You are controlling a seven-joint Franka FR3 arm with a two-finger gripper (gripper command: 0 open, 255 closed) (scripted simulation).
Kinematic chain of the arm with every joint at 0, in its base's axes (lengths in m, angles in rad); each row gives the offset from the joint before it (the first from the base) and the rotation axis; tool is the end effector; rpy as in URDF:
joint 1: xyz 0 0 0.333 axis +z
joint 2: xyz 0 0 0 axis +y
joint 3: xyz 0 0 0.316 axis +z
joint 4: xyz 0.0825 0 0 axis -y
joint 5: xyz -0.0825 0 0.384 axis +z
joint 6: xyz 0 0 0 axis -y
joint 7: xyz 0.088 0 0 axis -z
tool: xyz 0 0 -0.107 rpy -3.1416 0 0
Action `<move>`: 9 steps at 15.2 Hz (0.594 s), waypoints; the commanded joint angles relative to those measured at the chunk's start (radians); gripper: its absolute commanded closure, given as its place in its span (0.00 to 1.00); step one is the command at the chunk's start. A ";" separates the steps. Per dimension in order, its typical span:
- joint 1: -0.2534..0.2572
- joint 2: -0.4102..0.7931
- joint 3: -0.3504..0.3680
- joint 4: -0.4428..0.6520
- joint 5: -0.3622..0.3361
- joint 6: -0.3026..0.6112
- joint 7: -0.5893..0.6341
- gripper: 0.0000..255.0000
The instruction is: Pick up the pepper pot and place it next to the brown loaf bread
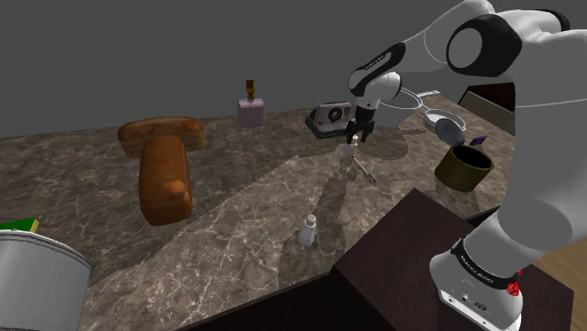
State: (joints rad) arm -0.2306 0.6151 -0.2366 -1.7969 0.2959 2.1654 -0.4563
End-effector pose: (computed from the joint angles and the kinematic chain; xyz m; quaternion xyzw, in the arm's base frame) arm 0.5706 -0.2661 0.1961 -0.9892 0.0884 0.0789 0.0868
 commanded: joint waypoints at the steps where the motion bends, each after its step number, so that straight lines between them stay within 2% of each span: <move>1: 0.000 0.011 0.003 -0.008 0.005 0.019 -0.003 0.00; 8: 0.000 0.011 0.003 -0.008 0.005 0.018 -0.003 0.00; 9: 0.000 0.011 0.003 -0.008 0.005 0.018 -0.003 1.00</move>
State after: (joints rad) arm -0.2307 0.6258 -0.2332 -1.8044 0.3009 2.1837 -0.4595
